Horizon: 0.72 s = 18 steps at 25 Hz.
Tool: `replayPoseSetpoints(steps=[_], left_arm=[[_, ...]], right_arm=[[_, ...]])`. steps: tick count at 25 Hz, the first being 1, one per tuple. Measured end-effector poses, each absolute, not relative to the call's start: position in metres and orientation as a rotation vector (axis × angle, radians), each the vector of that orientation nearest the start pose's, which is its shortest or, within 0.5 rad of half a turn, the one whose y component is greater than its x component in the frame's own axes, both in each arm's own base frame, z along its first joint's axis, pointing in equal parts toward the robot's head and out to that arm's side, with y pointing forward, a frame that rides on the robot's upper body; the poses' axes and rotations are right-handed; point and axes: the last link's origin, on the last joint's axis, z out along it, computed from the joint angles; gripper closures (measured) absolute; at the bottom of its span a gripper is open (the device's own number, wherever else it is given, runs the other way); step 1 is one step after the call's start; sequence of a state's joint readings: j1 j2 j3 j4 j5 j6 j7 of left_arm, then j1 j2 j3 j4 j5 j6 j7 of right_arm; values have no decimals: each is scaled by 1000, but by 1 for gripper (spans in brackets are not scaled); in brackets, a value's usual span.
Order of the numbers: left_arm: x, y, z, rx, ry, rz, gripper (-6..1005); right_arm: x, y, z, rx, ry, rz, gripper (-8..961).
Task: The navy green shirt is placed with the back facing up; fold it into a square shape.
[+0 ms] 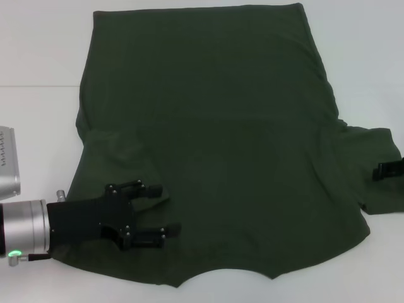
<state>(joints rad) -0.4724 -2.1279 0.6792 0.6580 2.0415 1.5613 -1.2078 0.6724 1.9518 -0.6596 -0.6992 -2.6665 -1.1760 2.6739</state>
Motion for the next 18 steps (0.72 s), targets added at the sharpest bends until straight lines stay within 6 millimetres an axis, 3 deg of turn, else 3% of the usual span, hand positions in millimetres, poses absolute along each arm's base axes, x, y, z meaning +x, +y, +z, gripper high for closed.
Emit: replayPoseSetpoints(steps=[18], left_arm=[[-273,308,-25,-2742,-493,-652,111]], right_arm=[[328,395,54,-1828,1790,47,28]])
